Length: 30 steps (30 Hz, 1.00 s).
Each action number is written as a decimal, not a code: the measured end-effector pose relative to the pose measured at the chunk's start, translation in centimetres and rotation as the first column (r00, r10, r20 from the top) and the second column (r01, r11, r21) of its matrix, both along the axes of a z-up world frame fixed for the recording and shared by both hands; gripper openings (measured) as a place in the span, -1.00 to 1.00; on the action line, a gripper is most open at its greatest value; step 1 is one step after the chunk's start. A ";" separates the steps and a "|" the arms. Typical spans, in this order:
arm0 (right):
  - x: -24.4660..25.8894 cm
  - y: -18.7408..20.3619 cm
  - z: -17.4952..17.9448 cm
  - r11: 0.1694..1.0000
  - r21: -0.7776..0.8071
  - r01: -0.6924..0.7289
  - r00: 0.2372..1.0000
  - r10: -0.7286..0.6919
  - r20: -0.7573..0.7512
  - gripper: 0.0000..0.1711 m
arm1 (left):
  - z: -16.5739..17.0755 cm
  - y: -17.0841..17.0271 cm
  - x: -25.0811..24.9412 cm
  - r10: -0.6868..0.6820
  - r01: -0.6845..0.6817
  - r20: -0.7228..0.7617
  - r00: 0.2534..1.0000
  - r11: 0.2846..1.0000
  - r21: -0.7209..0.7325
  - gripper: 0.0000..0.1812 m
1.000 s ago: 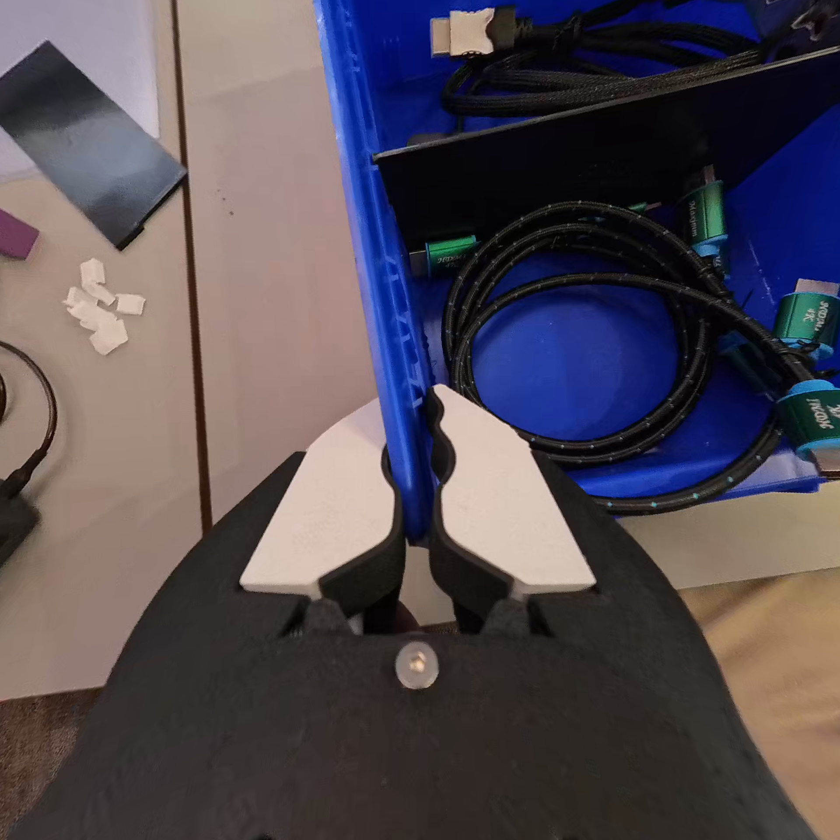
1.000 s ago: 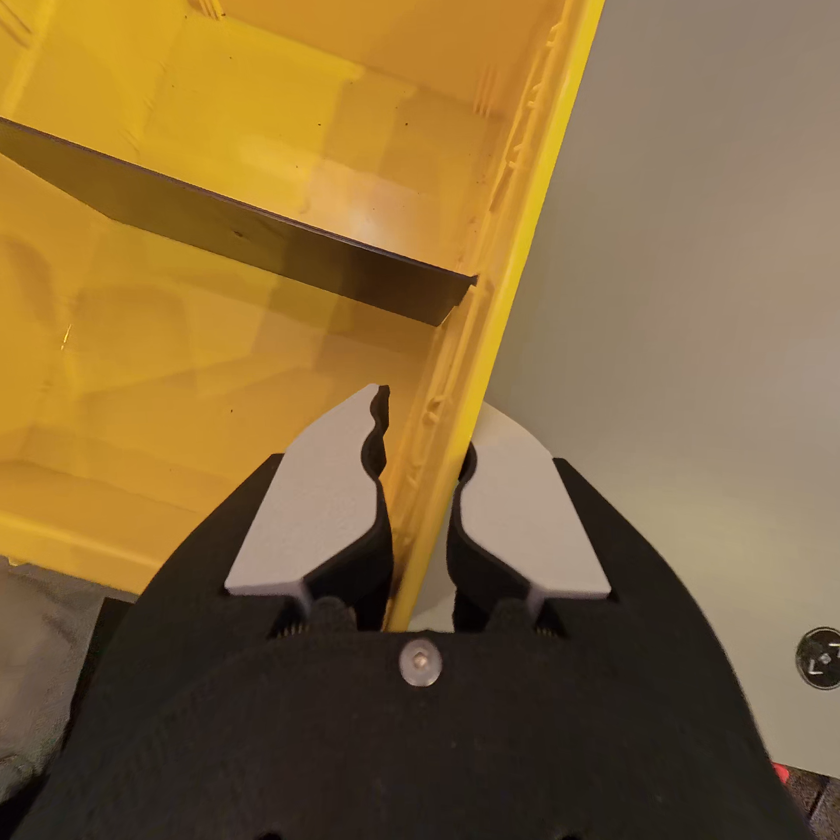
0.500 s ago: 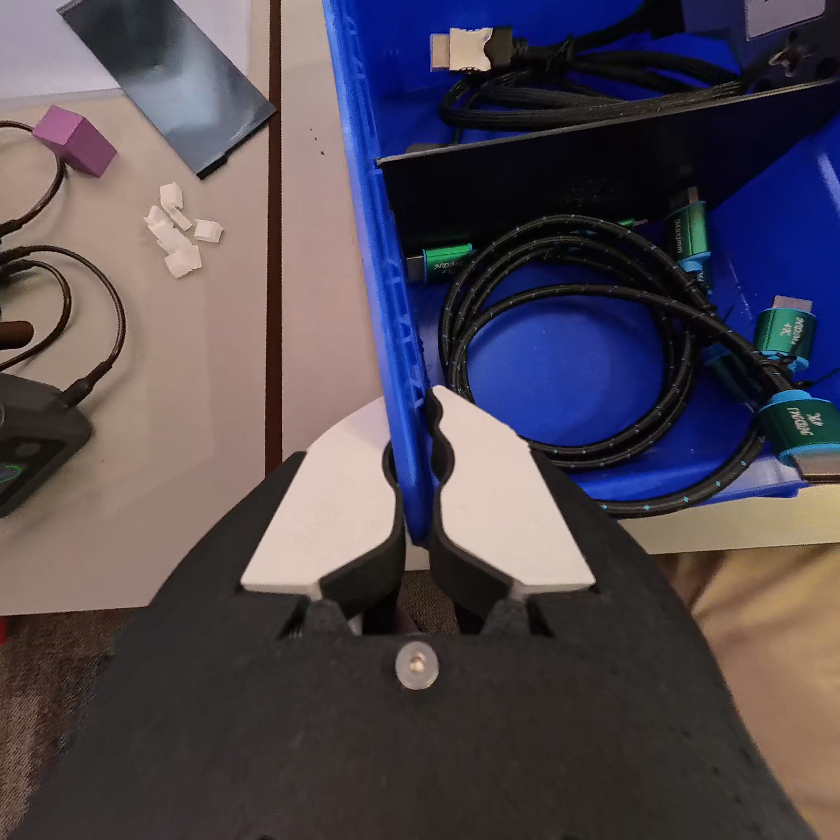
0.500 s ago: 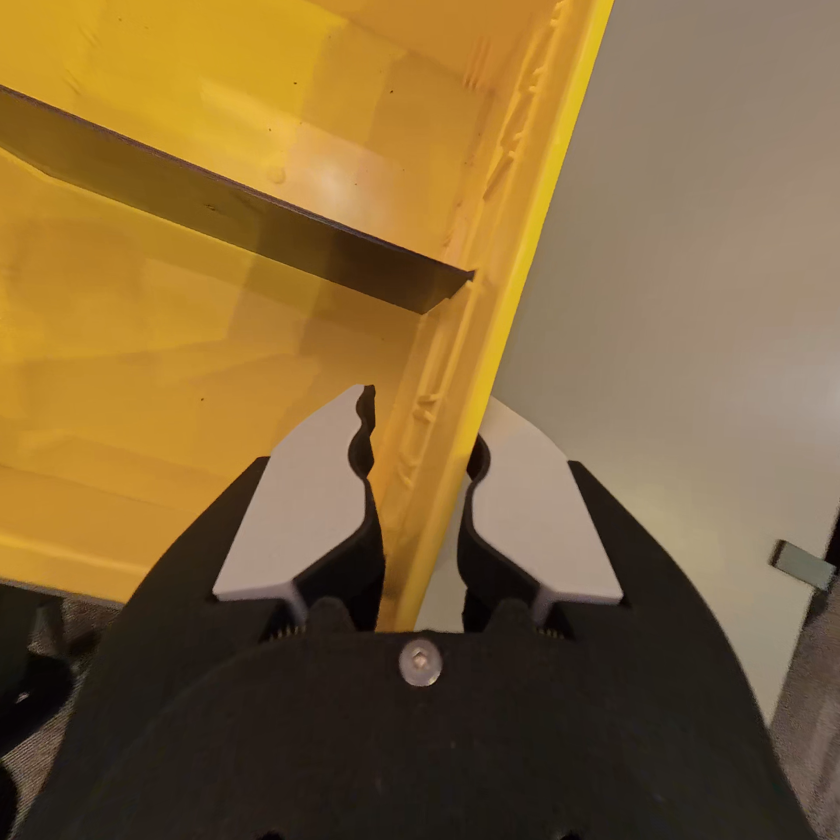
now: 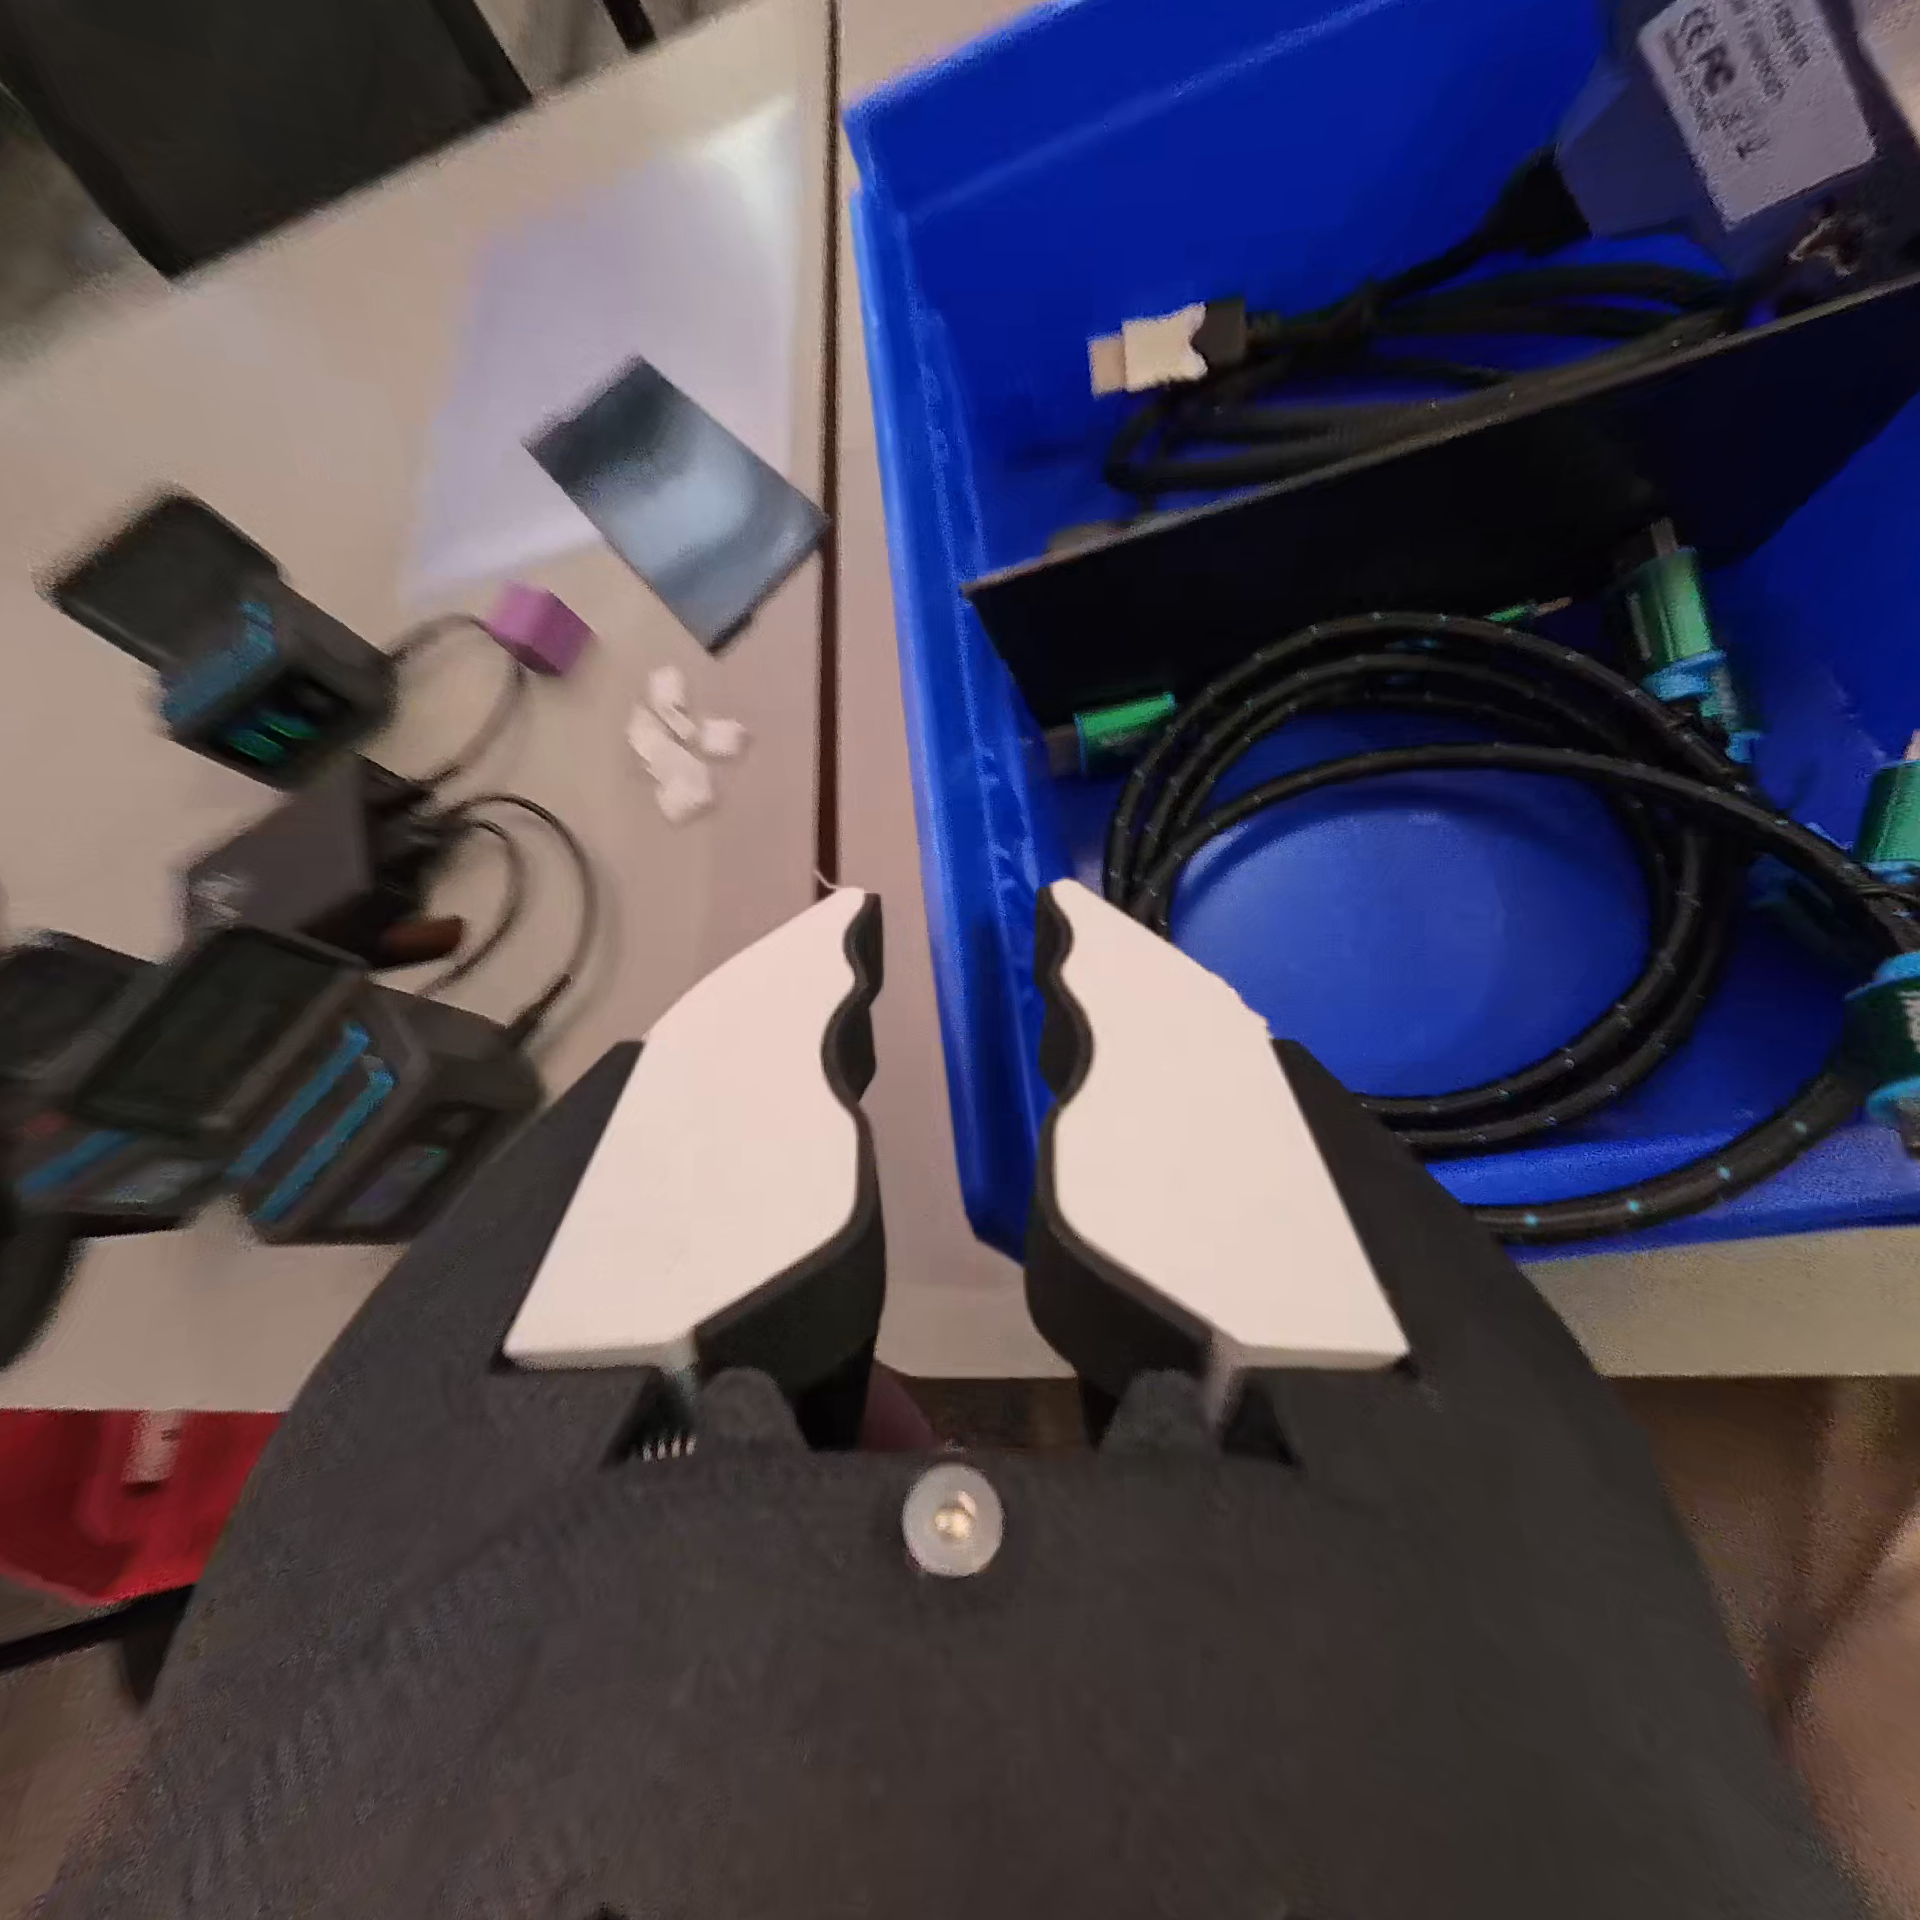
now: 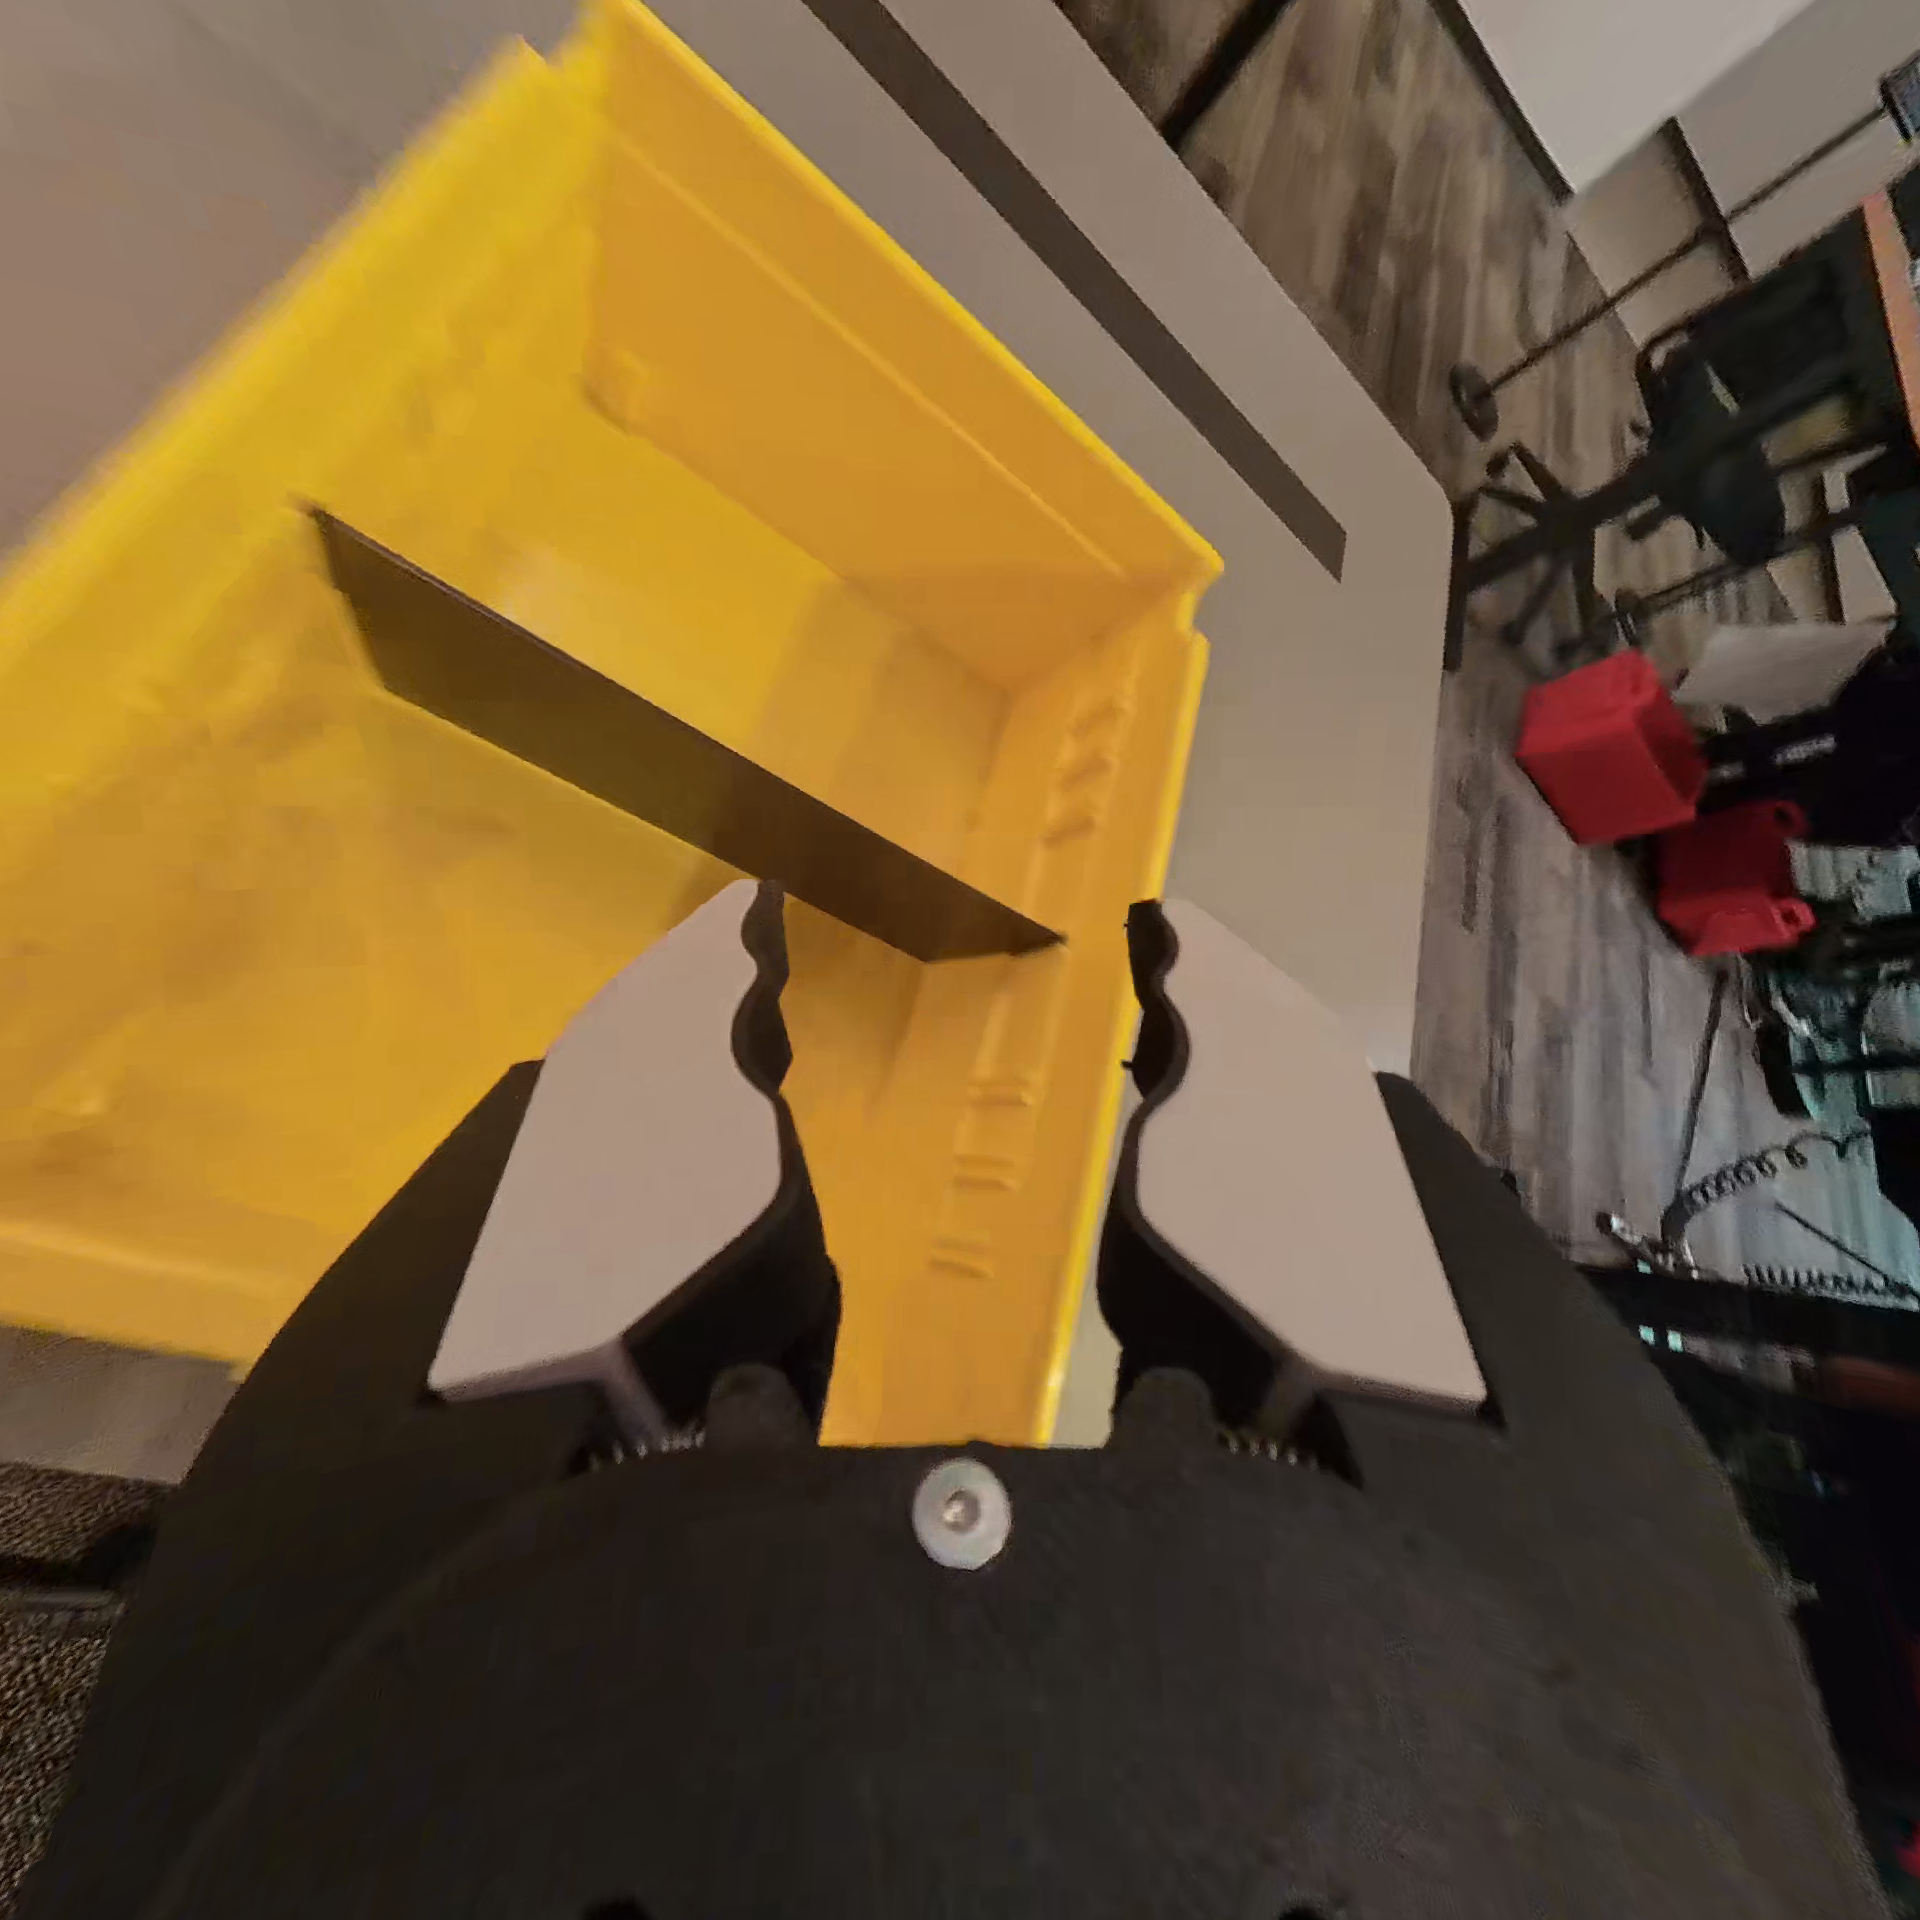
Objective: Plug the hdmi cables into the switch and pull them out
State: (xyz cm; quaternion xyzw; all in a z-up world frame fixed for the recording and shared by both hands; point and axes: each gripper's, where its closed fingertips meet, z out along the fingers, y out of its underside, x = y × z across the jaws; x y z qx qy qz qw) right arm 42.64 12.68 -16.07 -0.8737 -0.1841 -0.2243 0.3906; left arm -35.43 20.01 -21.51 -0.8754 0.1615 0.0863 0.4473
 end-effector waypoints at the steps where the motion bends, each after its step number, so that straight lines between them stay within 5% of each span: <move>1: -1.3 0.2 0.3 1.000 0.004 -0.019 1.000 0.019 0.002 -0.23 | 0.8 0.1 0.1 -0.001 0.002 -0.037 0.999 1.000 0.017 -0.68; 16: -20.2 4.0 3.2 0.937 0.080 -0.340 0.940 0.341 0.005 0.02 | 10.1 1.1 15.0 -0.313 0.320 -0.072 0.947 0.906 0.278 -0.64; 30: -34.1 6.8 -1.0 0.873 0.085 -0.480 0.829 0.483 -0.284 0.09 | 10.1 -1.5 33.9 -0.661 0.651 -0.056 0.748 0.717 0.249 -0.56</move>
